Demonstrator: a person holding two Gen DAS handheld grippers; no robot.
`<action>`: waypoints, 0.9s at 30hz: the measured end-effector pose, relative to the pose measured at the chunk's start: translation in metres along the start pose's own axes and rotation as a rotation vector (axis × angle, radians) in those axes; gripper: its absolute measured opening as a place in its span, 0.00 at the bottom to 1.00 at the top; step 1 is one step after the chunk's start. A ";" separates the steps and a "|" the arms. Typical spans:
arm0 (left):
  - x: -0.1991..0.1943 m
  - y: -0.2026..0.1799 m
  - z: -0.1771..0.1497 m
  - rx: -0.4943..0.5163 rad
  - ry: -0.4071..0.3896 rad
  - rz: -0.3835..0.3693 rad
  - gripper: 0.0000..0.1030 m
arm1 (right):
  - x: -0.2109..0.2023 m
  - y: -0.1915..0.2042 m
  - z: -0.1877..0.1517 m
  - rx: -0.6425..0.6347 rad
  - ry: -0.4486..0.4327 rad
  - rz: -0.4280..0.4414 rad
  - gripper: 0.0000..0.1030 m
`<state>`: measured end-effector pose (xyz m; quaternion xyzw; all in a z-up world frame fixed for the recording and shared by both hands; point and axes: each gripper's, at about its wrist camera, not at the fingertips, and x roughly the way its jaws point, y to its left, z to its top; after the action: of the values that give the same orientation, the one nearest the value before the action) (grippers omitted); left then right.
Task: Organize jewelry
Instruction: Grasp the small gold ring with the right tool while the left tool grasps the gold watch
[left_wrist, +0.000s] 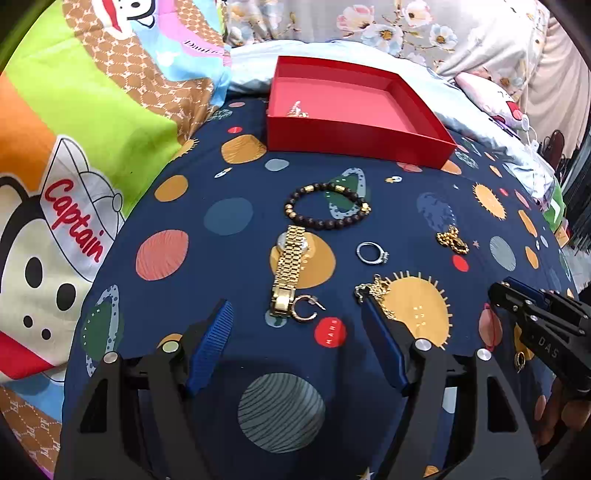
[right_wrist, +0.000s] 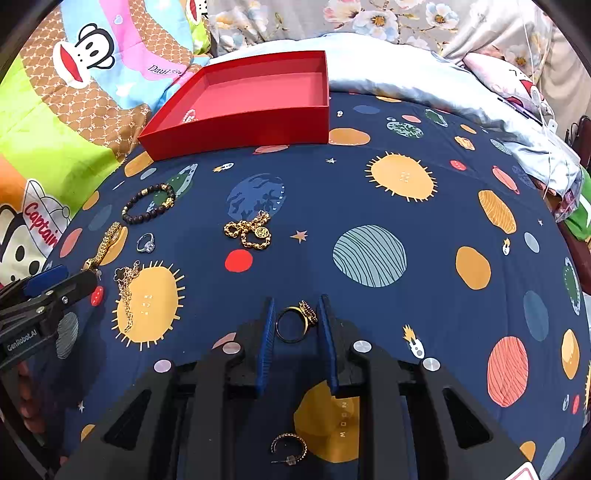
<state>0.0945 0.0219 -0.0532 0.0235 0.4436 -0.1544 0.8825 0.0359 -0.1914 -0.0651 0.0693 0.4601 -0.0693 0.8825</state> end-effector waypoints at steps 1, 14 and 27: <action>0.000 0.002 0.000 -0.009 0.001 -0.002 0.68 | 0.000 0.000 0.000 0.002 0.000 0.002 0.19; 0.013 0.010 0.011 -0.047 0.019 -0.044 0.54 | -0.002 -0.005 0.002 0.036 0.000 0.040 0.11; 0.024 0.005 0.018 -0.059 0.037 -0.102 0.17 | -0.010 -0.006 0.002 0.061 -0.007 0.072 0.11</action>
<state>0.1233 0.0177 -0.0616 -0.0224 0.4650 -0.1855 0.8653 0.0308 -0.1973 -0.0555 0.1123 0.4520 -0.0517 0.8834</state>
